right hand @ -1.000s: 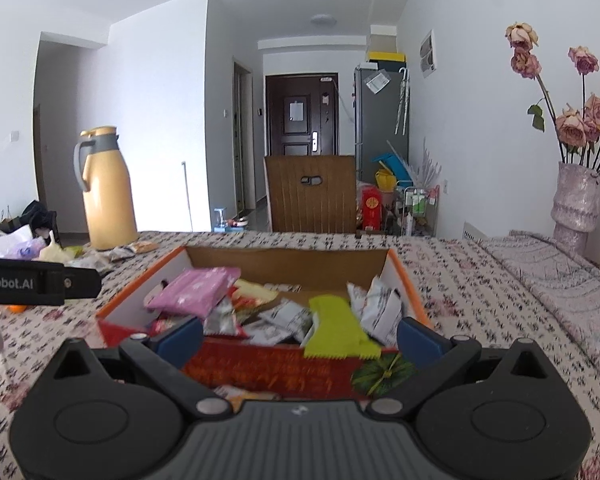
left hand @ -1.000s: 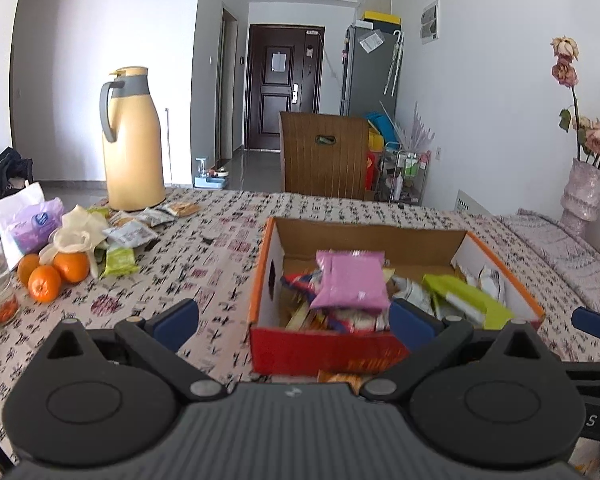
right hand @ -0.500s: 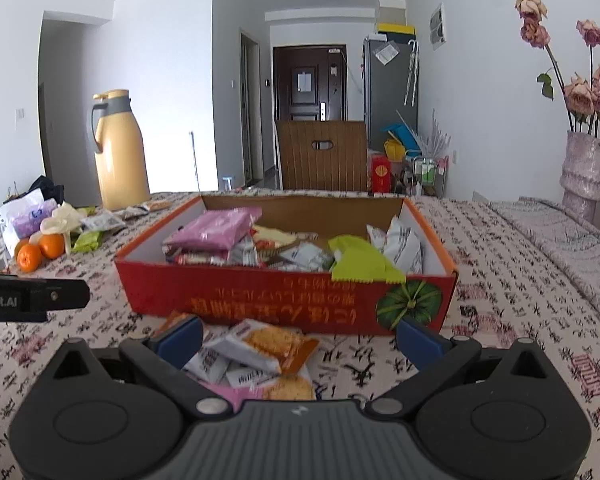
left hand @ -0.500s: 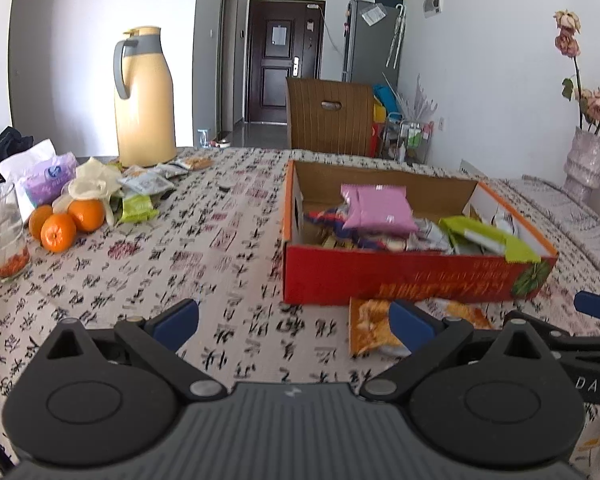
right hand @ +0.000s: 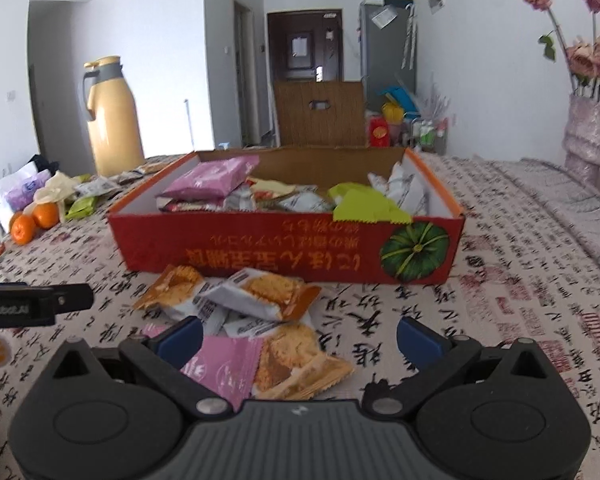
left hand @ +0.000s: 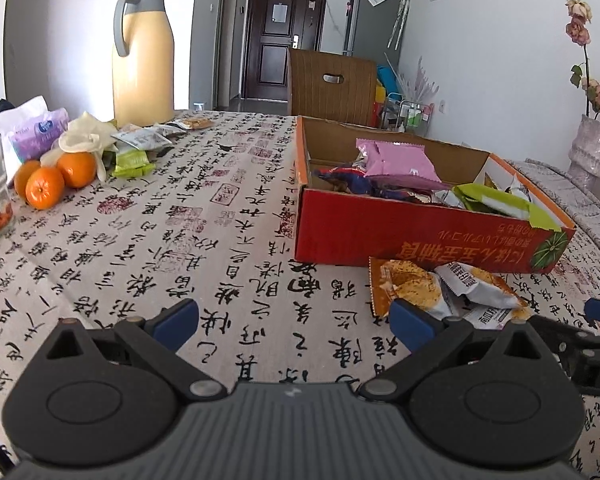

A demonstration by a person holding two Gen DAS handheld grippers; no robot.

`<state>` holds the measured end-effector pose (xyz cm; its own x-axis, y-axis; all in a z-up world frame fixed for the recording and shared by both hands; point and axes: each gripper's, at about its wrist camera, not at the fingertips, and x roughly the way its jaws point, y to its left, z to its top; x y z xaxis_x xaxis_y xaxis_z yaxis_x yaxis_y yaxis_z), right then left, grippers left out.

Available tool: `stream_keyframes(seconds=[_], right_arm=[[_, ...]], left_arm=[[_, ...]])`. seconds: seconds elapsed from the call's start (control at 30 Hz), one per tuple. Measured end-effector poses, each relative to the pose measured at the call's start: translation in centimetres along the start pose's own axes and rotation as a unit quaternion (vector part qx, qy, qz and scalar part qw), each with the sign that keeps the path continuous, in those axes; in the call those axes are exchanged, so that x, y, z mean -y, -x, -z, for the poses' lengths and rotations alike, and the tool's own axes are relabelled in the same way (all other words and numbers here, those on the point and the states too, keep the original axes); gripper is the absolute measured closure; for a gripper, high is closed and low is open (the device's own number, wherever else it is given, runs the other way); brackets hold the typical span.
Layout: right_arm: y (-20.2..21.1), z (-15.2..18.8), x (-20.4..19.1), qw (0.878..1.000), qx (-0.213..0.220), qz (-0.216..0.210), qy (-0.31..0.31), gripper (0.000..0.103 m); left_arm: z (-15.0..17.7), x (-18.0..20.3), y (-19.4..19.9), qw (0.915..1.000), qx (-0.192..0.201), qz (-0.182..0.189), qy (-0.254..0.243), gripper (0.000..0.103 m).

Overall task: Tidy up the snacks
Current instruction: 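Grasp a pink 'Delicious food' packet with the right tool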

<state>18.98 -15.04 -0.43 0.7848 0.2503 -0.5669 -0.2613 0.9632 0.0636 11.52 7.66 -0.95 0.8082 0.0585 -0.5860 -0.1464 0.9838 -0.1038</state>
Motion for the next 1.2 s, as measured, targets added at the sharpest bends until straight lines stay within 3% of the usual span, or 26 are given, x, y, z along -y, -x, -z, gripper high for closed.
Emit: stream_keyframes(seconds=[0.17, 0.37, 0.77, 1.0, 1.2], right_arm=[[-0.6, -0.1, 0.0, 1.000, -0.006, 0.012, 0.000, 0.000], [-1.1, 0.3, -0.9, 1.000, -0.017, -0.004, 0.004, 0.000], [-1.0, 0.7, -5.7, 0.999, -0.021, -0.027, 0.030, 0.002], [-2.5, 1.3, -7.0, 0.998, -0.044, -0.008, 0.031, 0.019], [-2.3, 1.6, -7.4, 0.998, -0.038, -0.012, 0.042, 0.023]], left_arm=[[0.2, -0.2, -0.4, 0.9999, -0.002, 0.010, 0.004, 0.000], [0.4, -0.3, -0.7, 0.9998, -0.007, 0.018, 0.006, 0.000], [0.0, -1.4, 0.6, 0.9997, -0.011, -0.001, -0.020, 0.000], [-0.1, -2.6, 0.6, 0.9998, -0.011, -0.003, -0.015, 0.000], [-0.1, -2.4, 0.7, 0.9998, -0.012, -0.001, -0.019, 0.000]])
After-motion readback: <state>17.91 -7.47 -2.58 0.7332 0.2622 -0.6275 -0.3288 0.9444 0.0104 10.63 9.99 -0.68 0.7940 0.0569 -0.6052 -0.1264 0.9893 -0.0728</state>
